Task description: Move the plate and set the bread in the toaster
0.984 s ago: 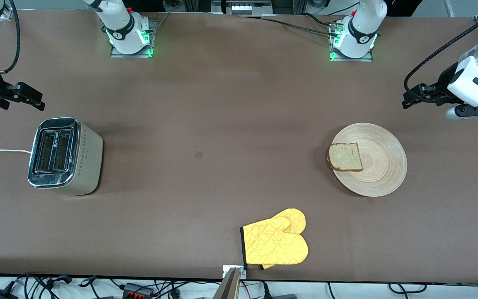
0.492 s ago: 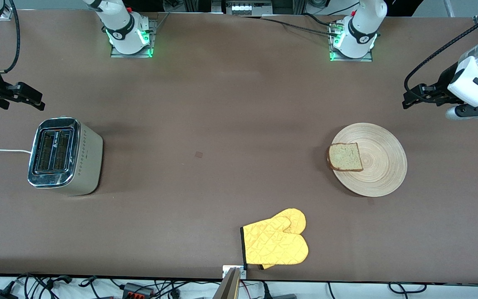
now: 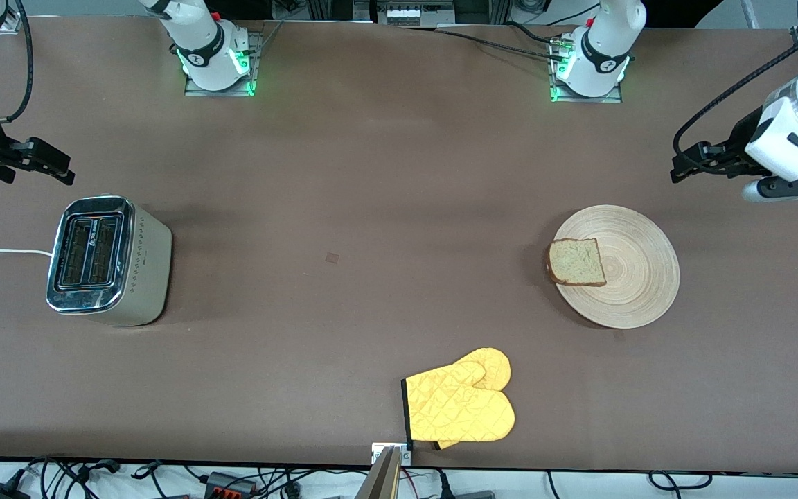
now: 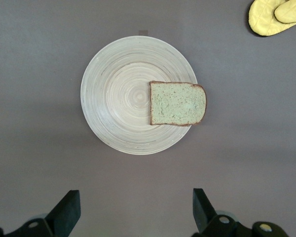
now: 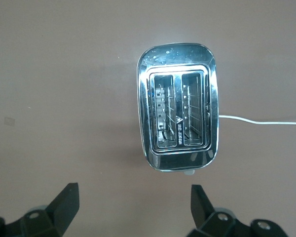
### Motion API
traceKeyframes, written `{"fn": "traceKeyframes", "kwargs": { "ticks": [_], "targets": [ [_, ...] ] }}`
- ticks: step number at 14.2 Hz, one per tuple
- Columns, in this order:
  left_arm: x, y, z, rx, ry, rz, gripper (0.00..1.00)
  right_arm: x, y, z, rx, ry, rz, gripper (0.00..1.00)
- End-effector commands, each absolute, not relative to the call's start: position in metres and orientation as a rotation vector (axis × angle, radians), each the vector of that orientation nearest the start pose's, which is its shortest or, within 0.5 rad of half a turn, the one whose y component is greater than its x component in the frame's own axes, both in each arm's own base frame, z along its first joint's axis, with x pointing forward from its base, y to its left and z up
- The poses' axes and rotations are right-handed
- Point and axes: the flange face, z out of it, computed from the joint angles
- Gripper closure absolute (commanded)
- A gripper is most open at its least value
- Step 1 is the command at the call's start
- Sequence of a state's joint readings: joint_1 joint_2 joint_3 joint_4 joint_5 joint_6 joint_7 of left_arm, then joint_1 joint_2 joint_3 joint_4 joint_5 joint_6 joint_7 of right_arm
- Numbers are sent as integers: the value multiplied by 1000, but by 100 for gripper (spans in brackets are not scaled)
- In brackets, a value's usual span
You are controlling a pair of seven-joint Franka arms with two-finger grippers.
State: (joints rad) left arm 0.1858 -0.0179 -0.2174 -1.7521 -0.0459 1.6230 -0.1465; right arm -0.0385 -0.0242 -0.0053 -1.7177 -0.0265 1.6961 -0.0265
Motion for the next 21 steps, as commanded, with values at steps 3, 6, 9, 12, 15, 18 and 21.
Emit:
{"fn": "traceKeyframes", "kwargs": {
  "ticks": [3,6,9,12,15,18,21],
  "targets": [
    [568,29,493,-3270,-365,392,0,554,-31,582,-3156,12,-28,0],
    [591,85,453,-3420,-283,556,0,556,-31,577,-3154,10,-11,0],
    [605,143,381,-3564,-283,653,0,557,-29,577,-3154,5,-11,0],
    [620,180,326,-3659,-203,677,0,557,-29,575,-3154,7,-2,0],
    [617,197,290,-3699,-158,718,0,558,-29,572,-3154,7,3,0],
    [613,222,256,-3752,-260,744,0,558,-29,572,-3154,7,6,0],
    [609,229,226,-3837,-178,727,0,557,-30,572,-3153,9,11,0]
  ]
}}
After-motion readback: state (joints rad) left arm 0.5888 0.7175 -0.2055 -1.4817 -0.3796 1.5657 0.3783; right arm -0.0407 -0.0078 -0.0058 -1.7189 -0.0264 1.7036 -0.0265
